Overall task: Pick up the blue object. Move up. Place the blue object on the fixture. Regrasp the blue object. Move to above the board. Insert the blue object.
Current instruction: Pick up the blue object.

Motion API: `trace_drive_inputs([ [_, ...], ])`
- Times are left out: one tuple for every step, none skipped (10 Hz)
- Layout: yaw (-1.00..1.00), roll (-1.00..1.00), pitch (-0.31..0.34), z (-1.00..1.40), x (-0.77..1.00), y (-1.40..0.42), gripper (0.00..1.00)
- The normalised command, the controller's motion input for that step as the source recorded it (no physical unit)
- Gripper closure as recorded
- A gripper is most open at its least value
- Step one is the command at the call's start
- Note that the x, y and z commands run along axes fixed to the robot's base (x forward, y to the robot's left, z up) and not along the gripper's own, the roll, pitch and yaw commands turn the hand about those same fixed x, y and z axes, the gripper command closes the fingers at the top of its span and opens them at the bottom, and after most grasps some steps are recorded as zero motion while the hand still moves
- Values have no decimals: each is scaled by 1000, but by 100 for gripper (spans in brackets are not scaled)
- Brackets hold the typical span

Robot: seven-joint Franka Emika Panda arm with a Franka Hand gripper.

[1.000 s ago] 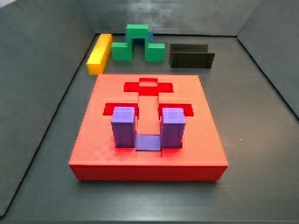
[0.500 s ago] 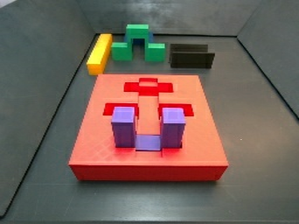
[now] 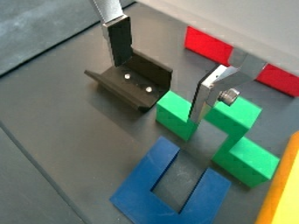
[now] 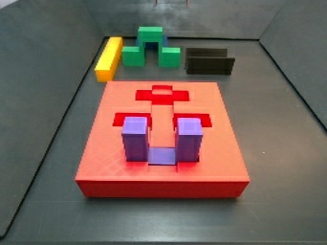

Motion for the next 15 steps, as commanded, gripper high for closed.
trace_drive_inputs([
  [0,0,-4,-334,0,189,0],
  [0,0,-4,-317,0,246,0],
  [0,-47,-20,-249,0,334,0],
  [0,-53,-19,-280,23,249,0],
  [-29,-31,-59,-449,114,66,0],
  [-17,-84,-93,-449,109,43,0],
  [-11,-84,-100,-420,54,40,0],
  [-20,-79,-76,-343,0,14,0],
  [-20,-49,-36,-260,0,0,0],
  [0,-61,-23,-246,0,0,0],
  [0,-63,-36,-263,0,-40,0],
  [0,-73,-50,-254,0,-91,0],
  [14,-67,-63,-297,0,-109,0],
  [31,-39,-53,-277,11,-129,0],
  [40,0,-46,-266,0,-160,0],
])
